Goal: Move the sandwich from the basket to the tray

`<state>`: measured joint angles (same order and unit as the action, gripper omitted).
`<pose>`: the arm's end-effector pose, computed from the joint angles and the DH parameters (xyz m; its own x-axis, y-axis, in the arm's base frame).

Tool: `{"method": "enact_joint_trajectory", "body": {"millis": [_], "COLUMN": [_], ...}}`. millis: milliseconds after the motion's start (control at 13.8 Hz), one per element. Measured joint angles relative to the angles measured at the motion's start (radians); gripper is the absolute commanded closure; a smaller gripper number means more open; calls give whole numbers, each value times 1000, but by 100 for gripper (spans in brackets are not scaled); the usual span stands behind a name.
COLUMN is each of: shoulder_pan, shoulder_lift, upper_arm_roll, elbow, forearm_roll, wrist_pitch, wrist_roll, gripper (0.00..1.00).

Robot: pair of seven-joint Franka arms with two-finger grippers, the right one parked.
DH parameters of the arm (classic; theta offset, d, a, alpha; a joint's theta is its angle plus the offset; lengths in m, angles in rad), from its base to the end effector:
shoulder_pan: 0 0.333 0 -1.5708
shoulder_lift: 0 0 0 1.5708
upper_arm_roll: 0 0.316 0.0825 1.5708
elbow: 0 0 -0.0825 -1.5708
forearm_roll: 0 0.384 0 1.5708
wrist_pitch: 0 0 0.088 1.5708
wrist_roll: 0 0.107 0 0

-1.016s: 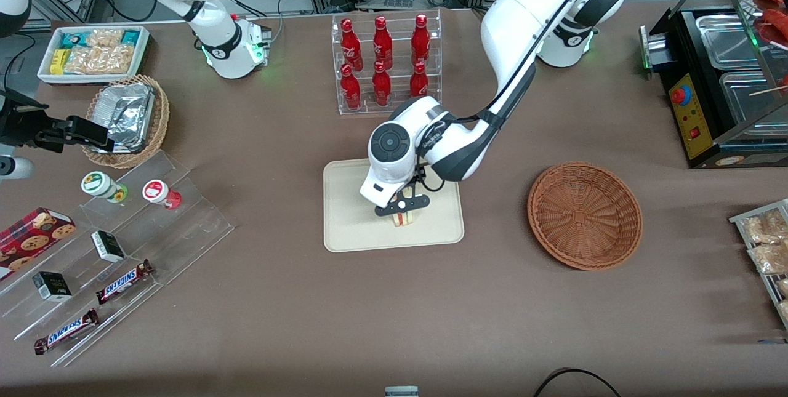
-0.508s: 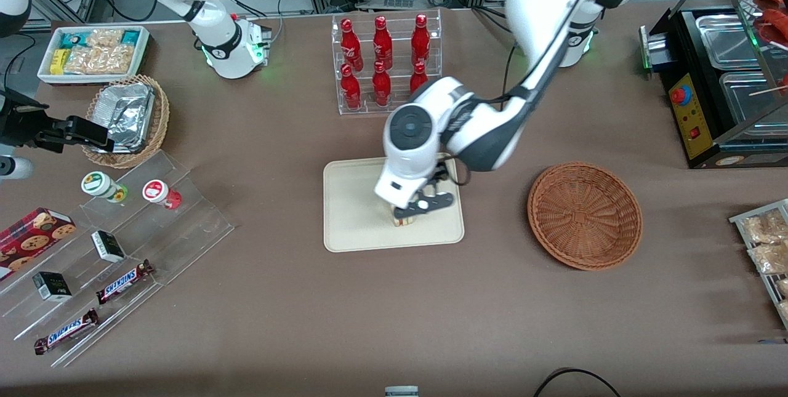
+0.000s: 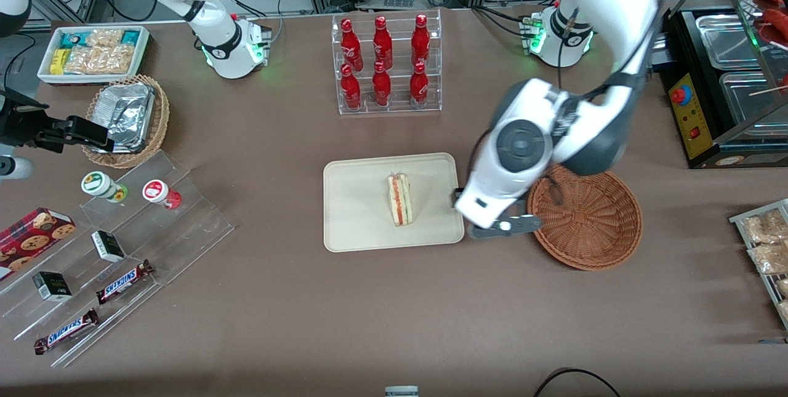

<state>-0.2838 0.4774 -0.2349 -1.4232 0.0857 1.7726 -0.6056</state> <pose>0.6080 -0.3078 0.4188 0.9903 0.0859 -0.1089 0.0815 -0.9957 -0.0441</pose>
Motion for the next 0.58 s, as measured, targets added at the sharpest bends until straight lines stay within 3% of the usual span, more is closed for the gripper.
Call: {"method": "enact_joint_trajectory", "body": {"millis": [581], "shoulder_pan": [221], "shoulder_lift": [-238], "upper_arm_roll": [-2], "elbow": [-128], "forearm_roll": [-50], "wrist_pitch": [-183], "wrist_roll": [345], "gripper": [0]}}
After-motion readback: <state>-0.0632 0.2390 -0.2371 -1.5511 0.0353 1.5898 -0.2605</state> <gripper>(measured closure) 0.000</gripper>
